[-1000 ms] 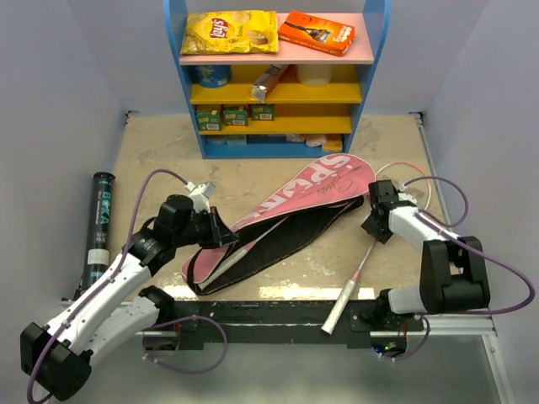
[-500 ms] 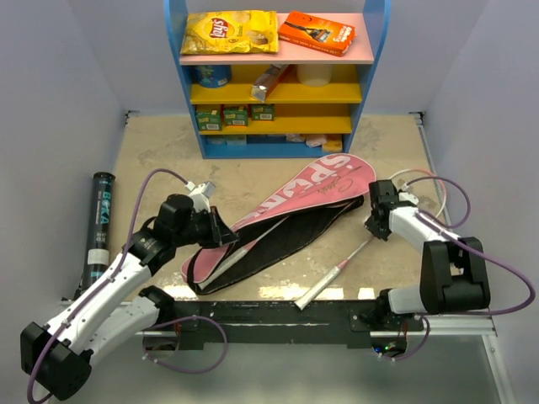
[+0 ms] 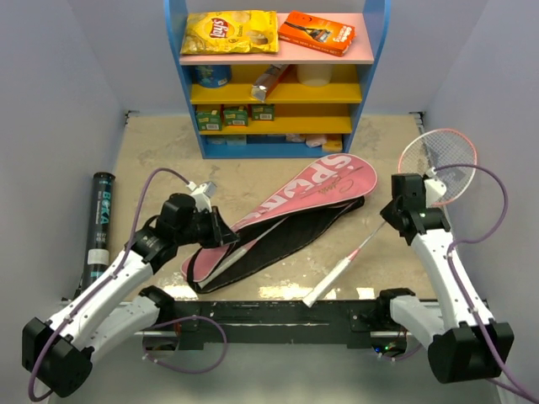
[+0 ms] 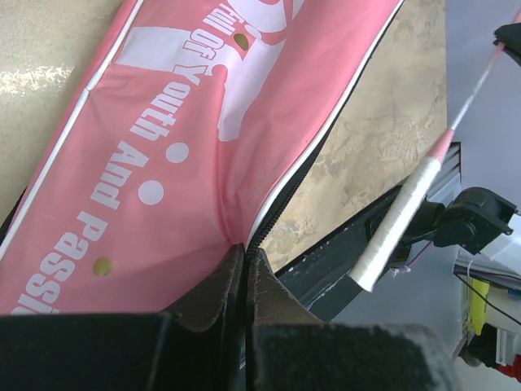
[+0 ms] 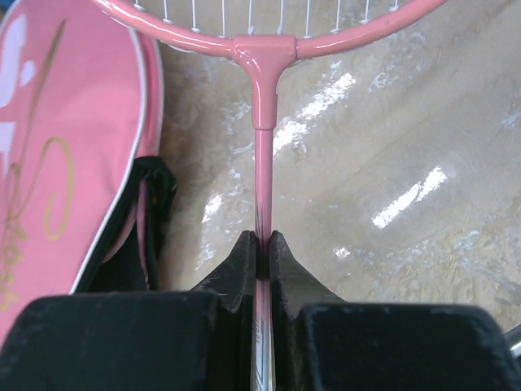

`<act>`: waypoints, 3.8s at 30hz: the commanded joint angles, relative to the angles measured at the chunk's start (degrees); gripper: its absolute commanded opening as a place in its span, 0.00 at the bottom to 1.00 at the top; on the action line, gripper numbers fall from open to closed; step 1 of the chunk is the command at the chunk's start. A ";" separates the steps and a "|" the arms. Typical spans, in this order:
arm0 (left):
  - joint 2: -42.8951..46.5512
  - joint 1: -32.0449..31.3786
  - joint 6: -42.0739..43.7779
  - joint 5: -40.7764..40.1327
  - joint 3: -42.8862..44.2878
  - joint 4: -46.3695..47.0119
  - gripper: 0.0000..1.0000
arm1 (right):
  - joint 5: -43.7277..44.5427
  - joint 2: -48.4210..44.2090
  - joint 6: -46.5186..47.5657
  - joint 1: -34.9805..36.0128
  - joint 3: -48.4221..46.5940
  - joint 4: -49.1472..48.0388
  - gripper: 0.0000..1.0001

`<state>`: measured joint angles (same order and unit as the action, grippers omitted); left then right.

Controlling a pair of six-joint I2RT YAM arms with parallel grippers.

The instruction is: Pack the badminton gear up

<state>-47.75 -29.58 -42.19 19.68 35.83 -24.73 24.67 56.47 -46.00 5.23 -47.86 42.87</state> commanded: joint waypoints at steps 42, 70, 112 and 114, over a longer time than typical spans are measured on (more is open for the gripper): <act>-41.97 0.49 2.64 0.01 24.10 15.94 0.00 | -22.82 -8.22 9.61 40.29 2.77 4.41 0.00; -63.08 11.56 6.60 2.11 49.24 10.67 0.00 | -26.78 -4.26 13.13 46.18 1.19 10.39 0.00; -27.58 -2.41 1.76 6.51 15.58 14.98 0.00 | 9.17 12.68 -31.36 43.47 1.72 -5.68 0.00; -26.79 -2.41 2.03 6.60 14.80 14.97 0.00 | 7.86 13.93 -25.50 40.66 1.36 -10.32 0.00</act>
<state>-76.79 -32.34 -38.74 25.36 51.79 -11.60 27.18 68.14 -77.14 50.06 -42.24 43.07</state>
